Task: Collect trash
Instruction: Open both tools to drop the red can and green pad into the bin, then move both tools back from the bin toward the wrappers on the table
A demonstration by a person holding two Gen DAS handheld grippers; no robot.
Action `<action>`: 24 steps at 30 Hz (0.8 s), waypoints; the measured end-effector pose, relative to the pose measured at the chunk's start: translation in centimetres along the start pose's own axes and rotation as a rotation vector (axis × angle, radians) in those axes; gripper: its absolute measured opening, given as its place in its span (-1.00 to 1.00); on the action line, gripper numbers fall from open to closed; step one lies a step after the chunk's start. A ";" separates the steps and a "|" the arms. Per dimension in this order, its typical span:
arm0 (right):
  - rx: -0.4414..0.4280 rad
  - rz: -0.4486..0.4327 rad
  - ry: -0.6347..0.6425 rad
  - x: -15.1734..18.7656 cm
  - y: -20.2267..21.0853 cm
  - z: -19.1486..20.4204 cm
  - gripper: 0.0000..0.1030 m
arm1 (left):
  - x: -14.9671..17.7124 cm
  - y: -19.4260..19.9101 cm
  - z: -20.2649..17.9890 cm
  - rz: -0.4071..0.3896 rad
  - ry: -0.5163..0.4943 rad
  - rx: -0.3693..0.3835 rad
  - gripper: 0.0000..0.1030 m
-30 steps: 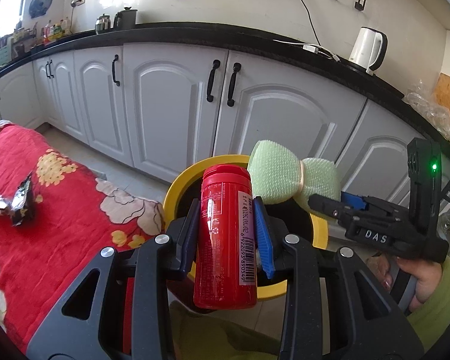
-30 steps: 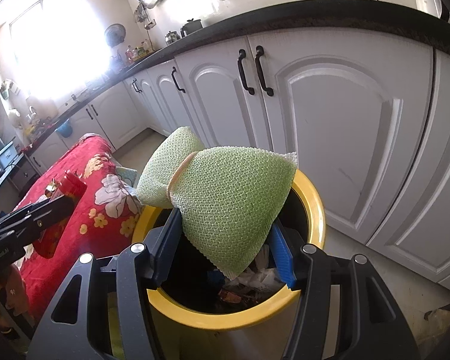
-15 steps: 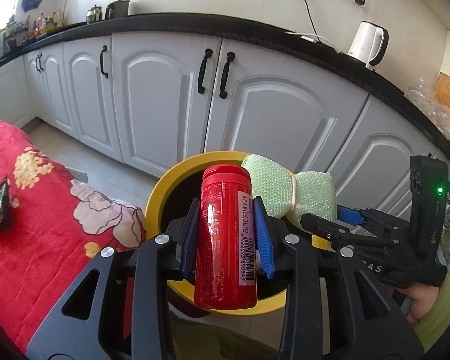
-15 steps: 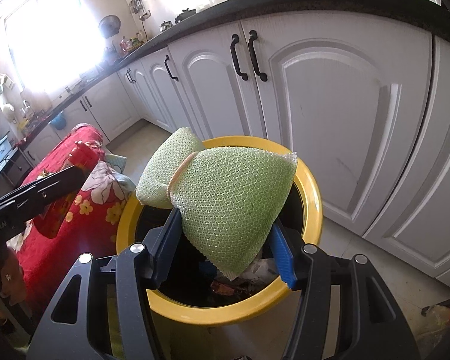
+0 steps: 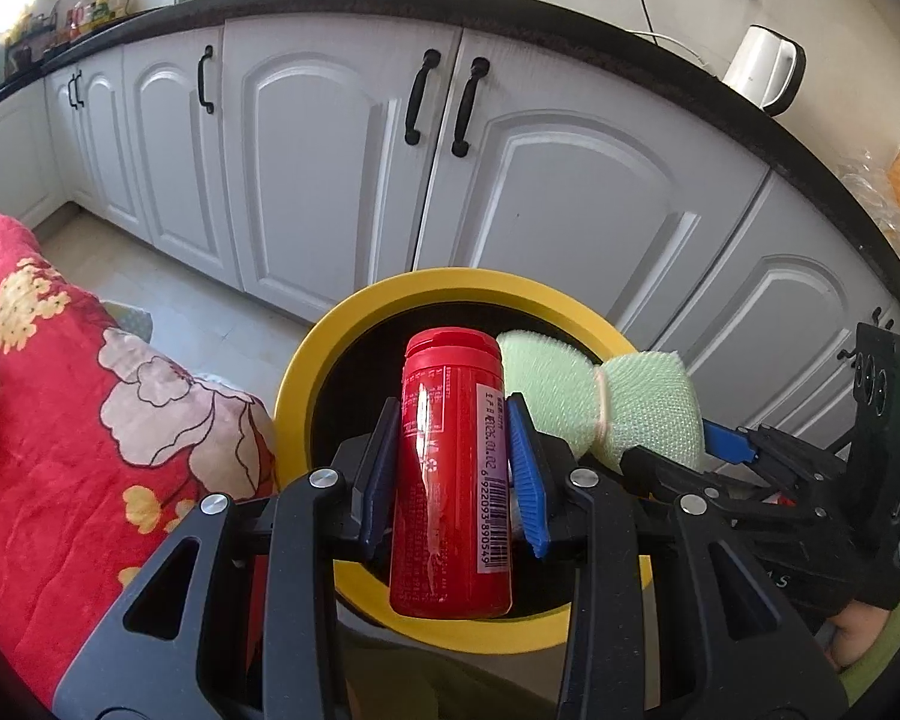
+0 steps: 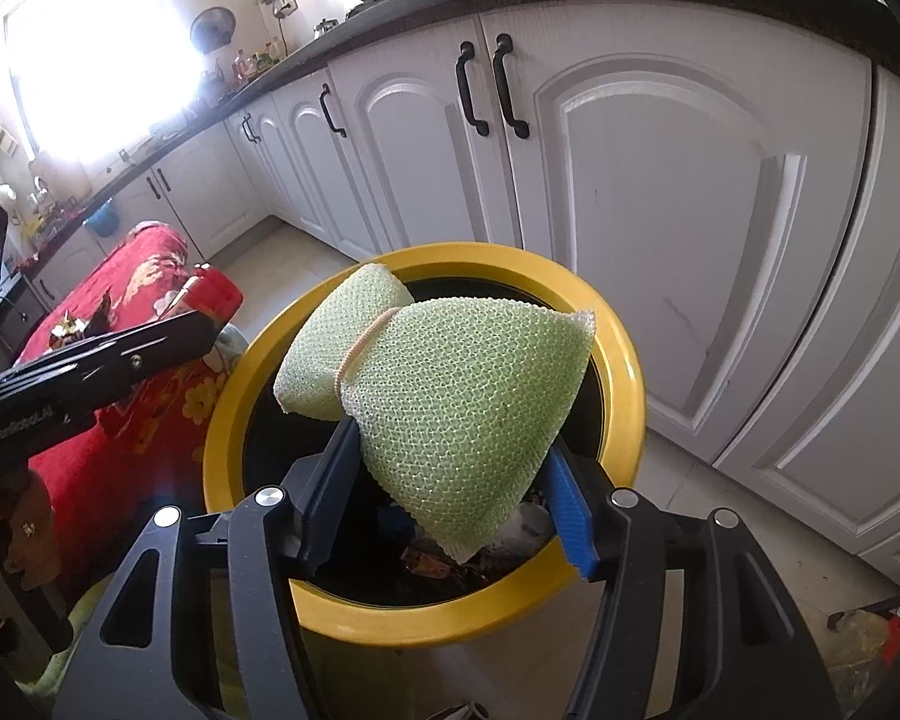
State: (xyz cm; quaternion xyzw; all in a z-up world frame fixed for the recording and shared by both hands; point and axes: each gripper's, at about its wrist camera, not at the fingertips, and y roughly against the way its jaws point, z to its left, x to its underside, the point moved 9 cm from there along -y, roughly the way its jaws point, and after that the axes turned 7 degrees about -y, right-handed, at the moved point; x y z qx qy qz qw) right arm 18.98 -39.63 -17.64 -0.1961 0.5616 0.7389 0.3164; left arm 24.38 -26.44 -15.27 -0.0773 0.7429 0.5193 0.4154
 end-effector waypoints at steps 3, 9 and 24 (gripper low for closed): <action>-0.005 0.004 -0.011 0.1 -0.2 -0.1 0.17 | 0.2 -0.2 0.4 0.001 0.017 -0.009 0.06; 0.009 0.025 -0.042 0.4 -0.7 -0.9 0.31 | 0.3 0.2 1.7 -0.001 0.061 -0.034 0.41; 0.031 -0.035 -0.071 -0.7 0.7 -1.6 0.60 | 0.4 3.9 4.1 -0.041 0.121 -0.098 0.79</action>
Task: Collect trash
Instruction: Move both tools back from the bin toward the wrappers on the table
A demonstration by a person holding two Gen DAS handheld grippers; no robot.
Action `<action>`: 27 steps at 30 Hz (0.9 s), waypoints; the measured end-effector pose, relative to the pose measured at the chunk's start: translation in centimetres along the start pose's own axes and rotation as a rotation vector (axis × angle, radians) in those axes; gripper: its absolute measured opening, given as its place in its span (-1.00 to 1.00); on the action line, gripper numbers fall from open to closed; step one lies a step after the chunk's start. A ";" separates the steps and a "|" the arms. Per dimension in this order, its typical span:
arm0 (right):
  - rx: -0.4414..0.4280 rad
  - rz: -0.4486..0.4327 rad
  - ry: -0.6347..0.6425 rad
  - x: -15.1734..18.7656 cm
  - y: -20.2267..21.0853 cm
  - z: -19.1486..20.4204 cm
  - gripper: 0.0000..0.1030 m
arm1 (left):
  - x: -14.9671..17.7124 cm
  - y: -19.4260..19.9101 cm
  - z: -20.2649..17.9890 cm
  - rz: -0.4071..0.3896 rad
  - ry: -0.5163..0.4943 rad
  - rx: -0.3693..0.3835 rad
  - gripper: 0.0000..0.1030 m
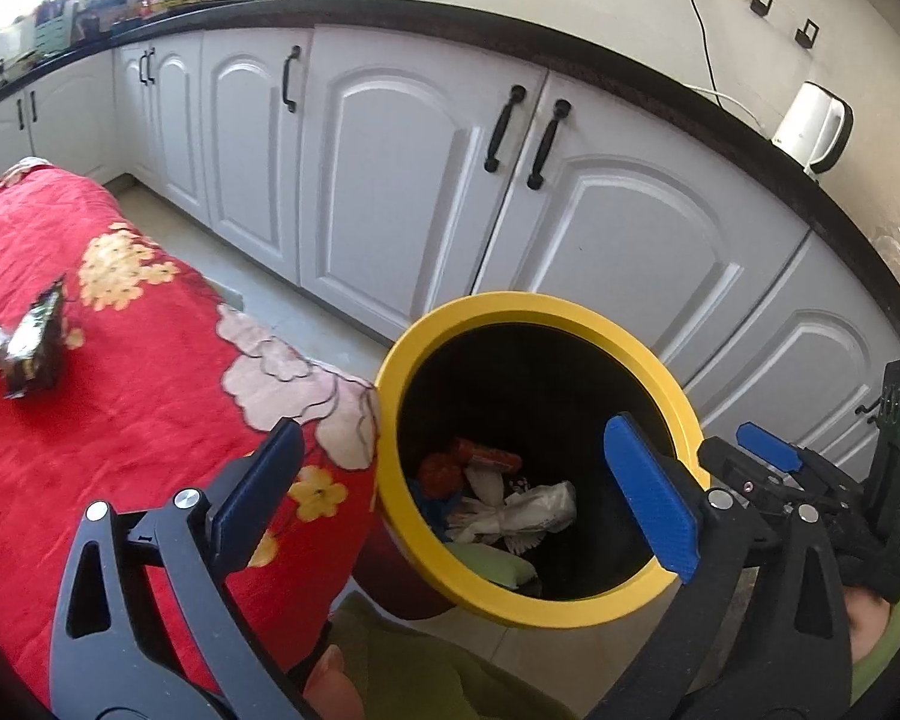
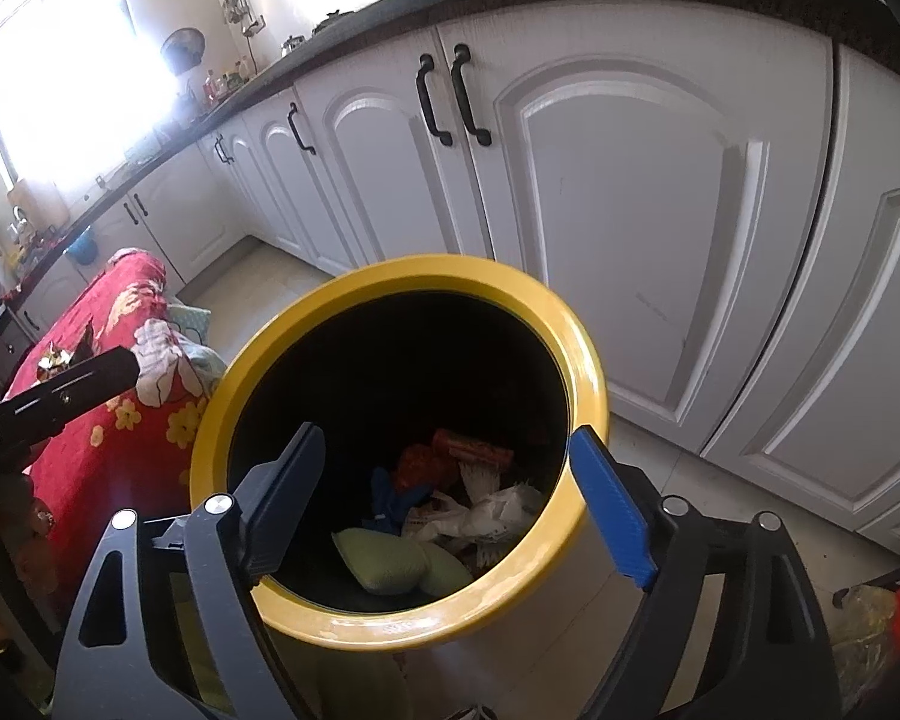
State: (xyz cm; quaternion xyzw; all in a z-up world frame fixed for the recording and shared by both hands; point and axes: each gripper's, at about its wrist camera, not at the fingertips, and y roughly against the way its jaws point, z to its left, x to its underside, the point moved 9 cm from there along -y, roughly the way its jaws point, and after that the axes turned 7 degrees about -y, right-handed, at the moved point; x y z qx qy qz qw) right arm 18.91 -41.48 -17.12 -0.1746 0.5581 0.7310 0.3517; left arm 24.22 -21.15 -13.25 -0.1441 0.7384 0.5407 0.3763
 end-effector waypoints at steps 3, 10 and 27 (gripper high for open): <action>-0.003 -0.015 0.004 -0.4 0.5 0.3 0.63 | -0.1 0.7 0.5 -0.011 0.007 -0.012 0.79; -0.021 -0.053 0.030 -1.2 1.8 1.7 0.65 | -0.4 2.7 1.5 -0.048 0.014 -0.035 0.79; -0.079 -0.129 0.146 -2.4 4.6 7.6 0.72 | -0.5 7.5 5.9 -0.133 0.090 -0.099 0.79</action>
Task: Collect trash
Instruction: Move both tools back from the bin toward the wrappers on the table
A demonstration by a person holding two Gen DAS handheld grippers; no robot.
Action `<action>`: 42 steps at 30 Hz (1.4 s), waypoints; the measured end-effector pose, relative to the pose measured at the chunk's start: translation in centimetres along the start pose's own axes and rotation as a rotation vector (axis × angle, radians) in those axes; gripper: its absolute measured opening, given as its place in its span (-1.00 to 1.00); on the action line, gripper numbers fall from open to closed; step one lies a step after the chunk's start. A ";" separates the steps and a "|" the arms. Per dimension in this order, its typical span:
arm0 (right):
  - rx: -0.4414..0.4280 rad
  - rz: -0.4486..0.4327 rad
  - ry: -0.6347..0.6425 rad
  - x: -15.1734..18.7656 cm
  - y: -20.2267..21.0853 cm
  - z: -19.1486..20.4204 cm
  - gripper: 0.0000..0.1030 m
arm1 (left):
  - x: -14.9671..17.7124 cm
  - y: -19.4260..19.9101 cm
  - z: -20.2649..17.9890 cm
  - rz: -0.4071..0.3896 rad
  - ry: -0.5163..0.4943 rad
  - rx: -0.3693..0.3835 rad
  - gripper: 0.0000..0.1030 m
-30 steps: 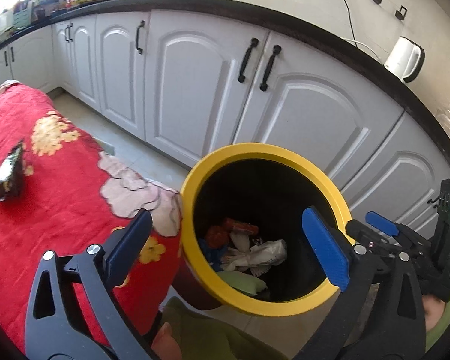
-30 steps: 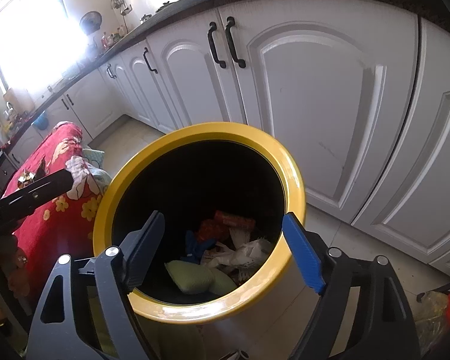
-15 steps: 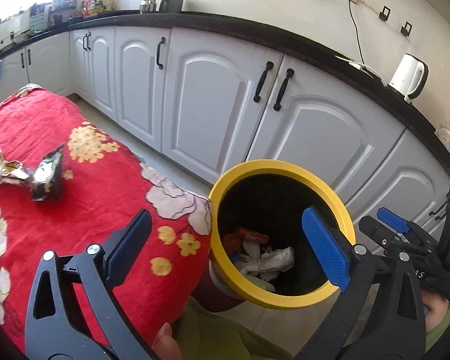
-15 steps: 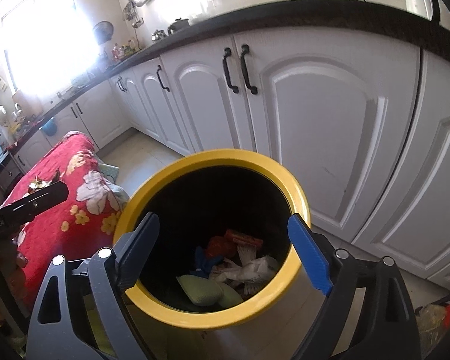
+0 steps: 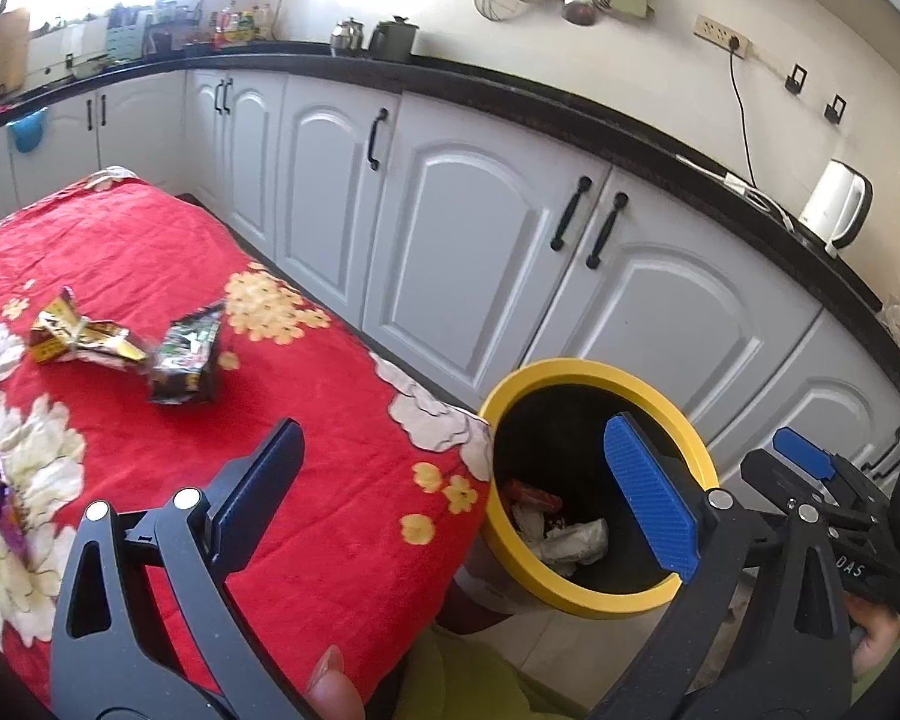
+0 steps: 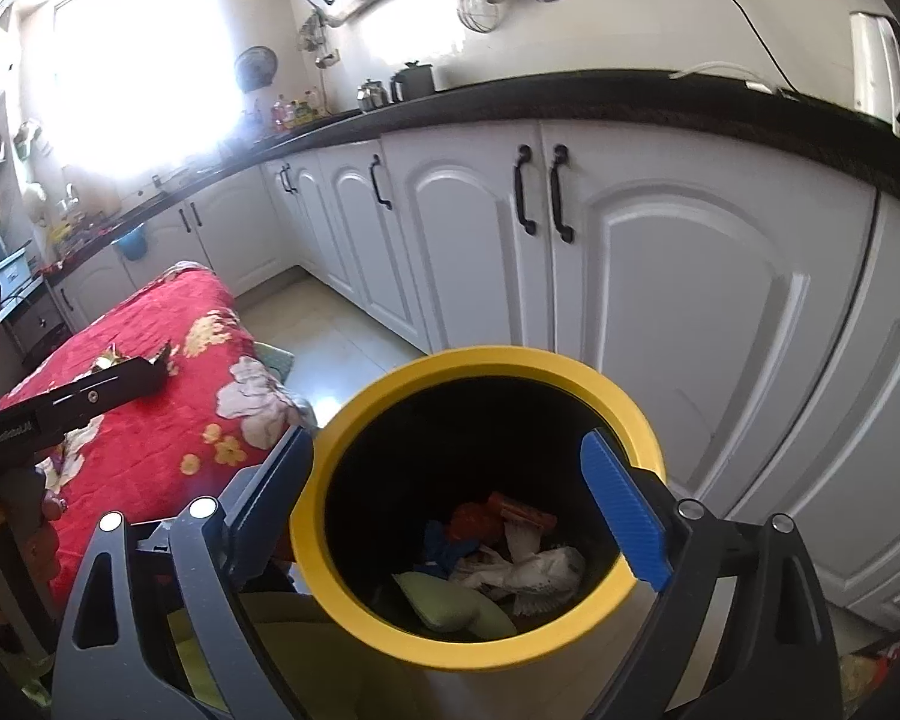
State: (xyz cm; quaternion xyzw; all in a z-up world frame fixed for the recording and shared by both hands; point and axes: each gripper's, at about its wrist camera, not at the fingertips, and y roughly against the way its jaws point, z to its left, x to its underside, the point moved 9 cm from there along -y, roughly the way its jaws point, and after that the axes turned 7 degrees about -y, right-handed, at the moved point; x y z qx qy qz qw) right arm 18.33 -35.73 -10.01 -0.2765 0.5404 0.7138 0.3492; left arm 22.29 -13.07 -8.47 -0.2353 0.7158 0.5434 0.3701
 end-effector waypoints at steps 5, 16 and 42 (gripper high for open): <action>-0.013 -0.008 0.027 -0.2 0.3 1.5 0.73 | -0.3 1.4 1.5 -0.029 0.021 -0.022 0.79; -0.077 -0.011 0.082 -0.7 0.7 5.8 0.76 | -1.0 4.4 5.6 -0.086 0.078 -0.084 0.79; -0.240 -0.011 0.232 -1.1 1.4 17.7 0.77 | -0.1 11.2 15.3 -0.179 0.192 -0.254 0.79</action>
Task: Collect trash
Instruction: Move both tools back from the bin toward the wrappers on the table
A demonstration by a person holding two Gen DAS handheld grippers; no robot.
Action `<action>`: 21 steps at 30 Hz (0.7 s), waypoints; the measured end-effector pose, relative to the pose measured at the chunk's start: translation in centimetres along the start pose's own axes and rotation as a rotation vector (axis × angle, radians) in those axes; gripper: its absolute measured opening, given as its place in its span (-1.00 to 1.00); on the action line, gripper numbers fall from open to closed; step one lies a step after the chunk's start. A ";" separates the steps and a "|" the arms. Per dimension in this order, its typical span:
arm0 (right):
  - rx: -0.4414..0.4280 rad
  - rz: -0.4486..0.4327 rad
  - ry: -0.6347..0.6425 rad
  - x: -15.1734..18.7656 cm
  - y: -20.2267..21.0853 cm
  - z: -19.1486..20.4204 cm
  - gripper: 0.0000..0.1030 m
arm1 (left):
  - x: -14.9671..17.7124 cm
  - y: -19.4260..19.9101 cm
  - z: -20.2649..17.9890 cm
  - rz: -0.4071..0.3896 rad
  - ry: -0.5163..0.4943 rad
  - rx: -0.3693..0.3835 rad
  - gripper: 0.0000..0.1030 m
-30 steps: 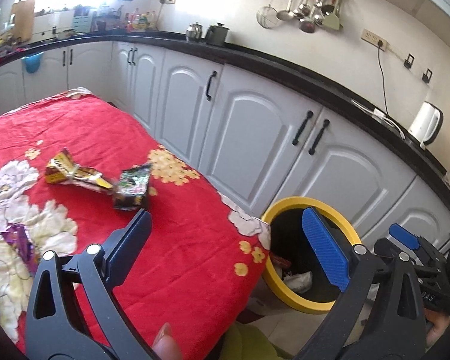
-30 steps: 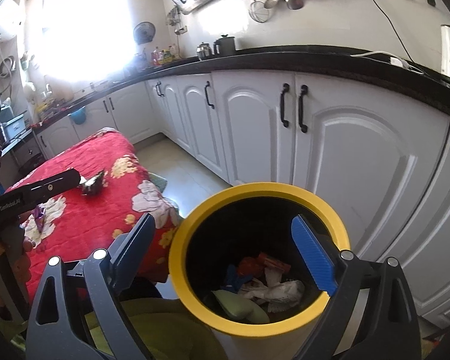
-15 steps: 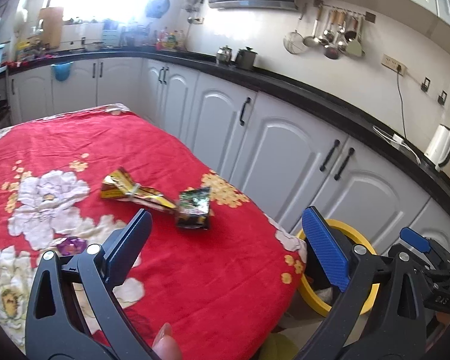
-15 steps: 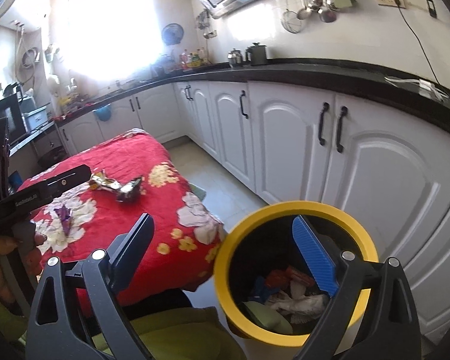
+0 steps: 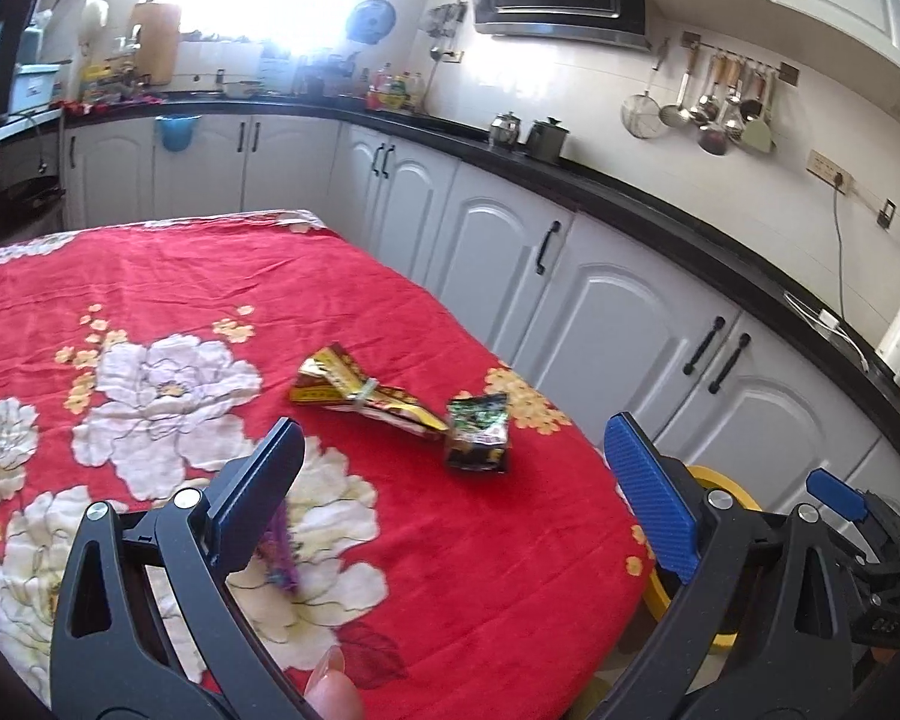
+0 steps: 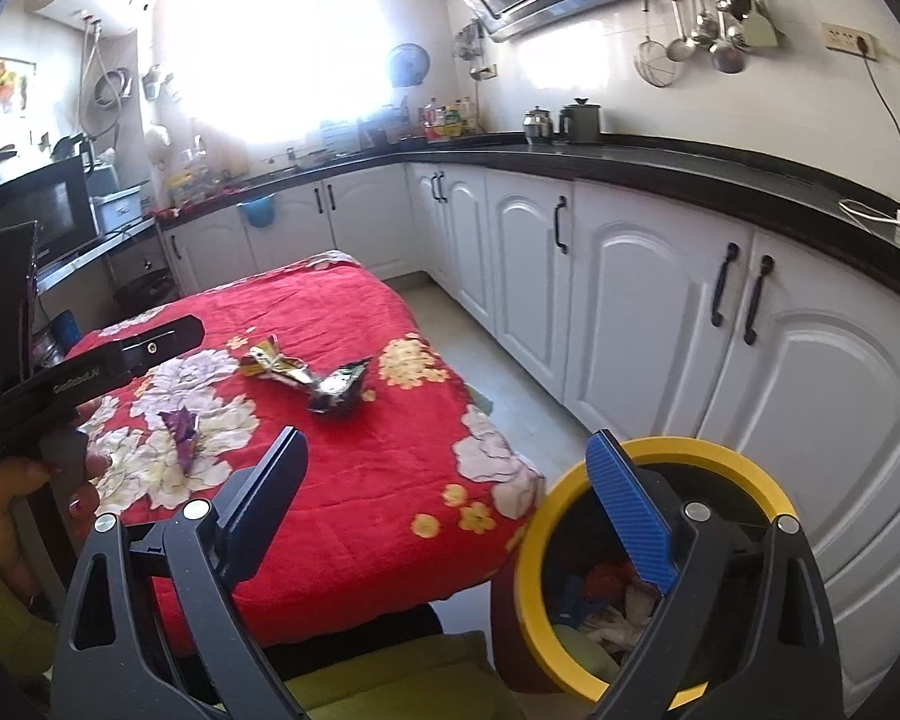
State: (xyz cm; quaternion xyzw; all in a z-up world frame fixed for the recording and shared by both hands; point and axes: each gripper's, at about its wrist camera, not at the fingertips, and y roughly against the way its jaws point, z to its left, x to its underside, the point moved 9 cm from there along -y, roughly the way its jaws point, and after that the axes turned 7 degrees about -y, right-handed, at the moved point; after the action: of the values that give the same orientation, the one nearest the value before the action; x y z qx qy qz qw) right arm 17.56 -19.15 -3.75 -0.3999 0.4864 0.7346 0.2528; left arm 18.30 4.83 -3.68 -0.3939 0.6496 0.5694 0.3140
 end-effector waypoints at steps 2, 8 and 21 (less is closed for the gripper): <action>-0.007 0.006 0.011 0.0 -0.4 0.6 0.77 | 0.0 0.0 1.1 0.002 0.016 -0.015 0.79; -0.027 0.022 0.035 -0.5 -2.1 2.3 0.77 | 0.6 0.2 4.8 0.015 0.062 -0.072 0.79; -0.073 0.130 0.036 -0.7 -10.7 5.5 0.77 | 4.0 -1.5 10.8 0.112 0.187 -0.105 0.79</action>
State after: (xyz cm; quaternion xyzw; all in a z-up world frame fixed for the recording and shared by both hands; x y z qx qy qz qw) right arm 24.19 -9.78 -7.55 -0.3898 0.4887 0.7592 0.1812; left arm 17.23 14.87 -9.48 -0.4242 0.6666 0.5800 0.1985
